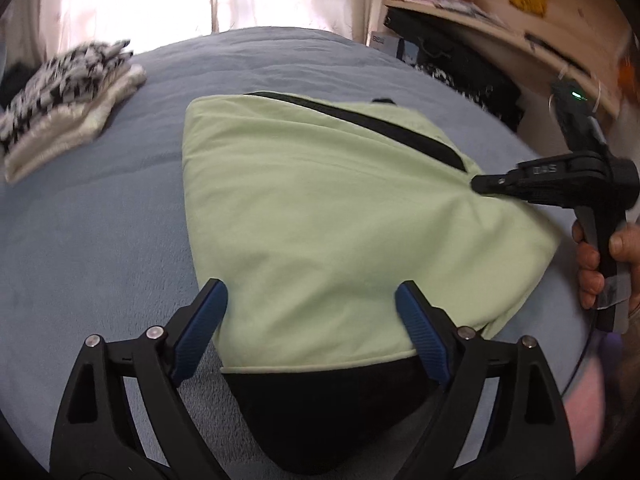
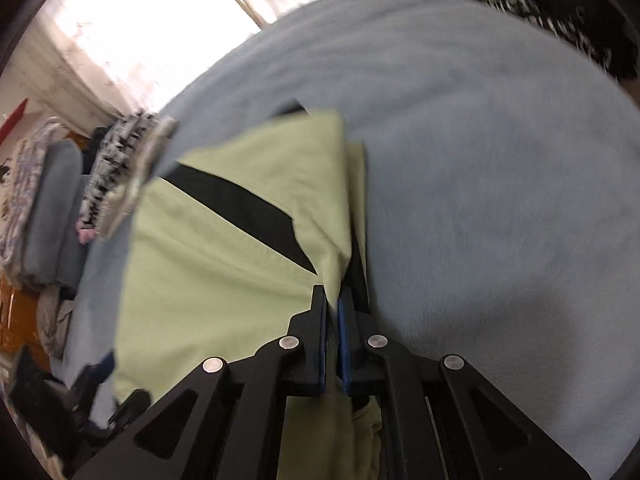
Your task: Fold large clothes
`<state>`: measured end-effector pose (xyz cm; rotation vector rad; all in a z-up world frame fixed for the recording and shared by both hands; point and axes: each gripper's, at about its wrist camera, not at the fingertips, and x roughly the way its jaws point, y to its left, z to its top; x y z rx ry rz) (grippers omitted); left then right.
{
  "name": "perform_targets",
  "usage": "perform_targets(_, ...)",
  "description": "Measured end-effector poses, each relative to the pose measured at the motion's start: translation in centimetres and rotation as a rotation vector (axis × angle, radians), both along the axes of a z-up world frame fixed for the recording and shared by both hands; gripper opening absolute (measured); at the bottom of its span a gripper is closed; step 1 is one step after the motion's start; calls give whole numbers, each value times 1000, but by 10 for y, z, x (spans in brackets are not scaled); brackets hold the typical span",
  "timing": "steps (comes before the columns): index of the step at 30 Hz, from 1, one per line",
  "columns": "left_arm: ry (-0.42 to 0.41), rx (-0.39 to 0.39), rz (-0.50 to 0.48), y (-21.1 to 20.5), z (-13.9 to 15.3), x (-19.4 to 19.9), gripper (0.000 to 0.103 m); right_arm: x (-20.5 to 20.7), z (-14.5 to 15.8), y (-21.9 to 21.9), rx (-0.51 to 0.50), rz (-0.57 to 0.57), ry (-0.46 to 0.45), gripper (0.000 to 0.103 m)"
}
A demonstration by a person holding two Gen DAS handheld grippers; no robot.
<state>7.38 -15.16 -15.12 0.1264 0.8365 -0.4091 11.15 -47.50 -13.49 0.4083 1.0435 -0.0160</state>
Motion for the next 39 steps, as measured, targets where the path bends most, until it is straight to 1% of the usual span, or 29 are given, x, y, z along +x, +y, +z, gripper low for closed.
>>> perform_targets(2,-14,25,-8,-4,-2,-4,86,0,-5,-1,2,-12,-3,4)
perform_targets(4,-4,21,-8,-3,-2,-4,86,0,-1,0,-3,-9,-1,5)
perform_targets(7,28,-9,-1,3,4,-2,86,1,7,6,-17,7,20,5)
perform_targets(9,51,-51,4,11,12,-2,86,-5,20,6,-20,7,25,10)
perform_targets(12,25,-98,35,24,28,-5,86,-25,49,11,-64,5,-40,14)
perform_targets(14,5,-118,55,29,39,-9,86,-38,69,21,-65,25,-92,17)
perform_targets(16,8,-137,74,31,43,-10,83,-47,80,40,-40,76,-113,18)
perform_targets(17,15,-144,80,30,44,-10,78,-49,83,49,-33,99,-116,19)
perform_targets(18,27,-144,83,29,43,-11,74,-51,83,59,-27,128,-118,23)
perform_targets(20,47,-130,79,24,37,-12,72,-55,79,78,-31,182,-107,31)
perform_targets(21,60,-113,75,21,32,-14,69,-57,74,84,-44,200,-97,32)
perform_targets(23,64,-83,77,17,23,-17,67,-60,55,90,-110,203,-40,32)
perform_targets(24,49,-64,83,16,19,-20,67,-63,45,86,-161,187,-7,23)
perform_targets(25,36,-43,84,15,16,-22,67,-70,38,79,-167,184,-1,18)
perform_targets(26,31,-25,81,15,13,-24,67,-77,35,74,-153,175,-5,11)
perform_targets(27,36,-12,77,15,10,-26,67,-84,36,67,-124,161,-12,10)
perform_targets(29,55,-27,79,22,6,-28,67,-94,39,60,-87,145,-15,10)
perform_targets(32,86,-71,87,31,8,-26,67,-104,43,58,-78,130,-5,10)
perform_targets(34,105,-87,92,35,11,-24,67,-109,48,57,-69,122,-10,12)
perform_targets(35,106,-95,94,37,14,-25,67,-105,49,57,-61,119,-13,16)
perform_targets(36,101,-96,96,38,17,-26,67,-102,49,56,-52,115,-15,17)
perform_targets(39,93,-101,104,41,25,-27,67,-107,61,55,-34,107,-22,20)
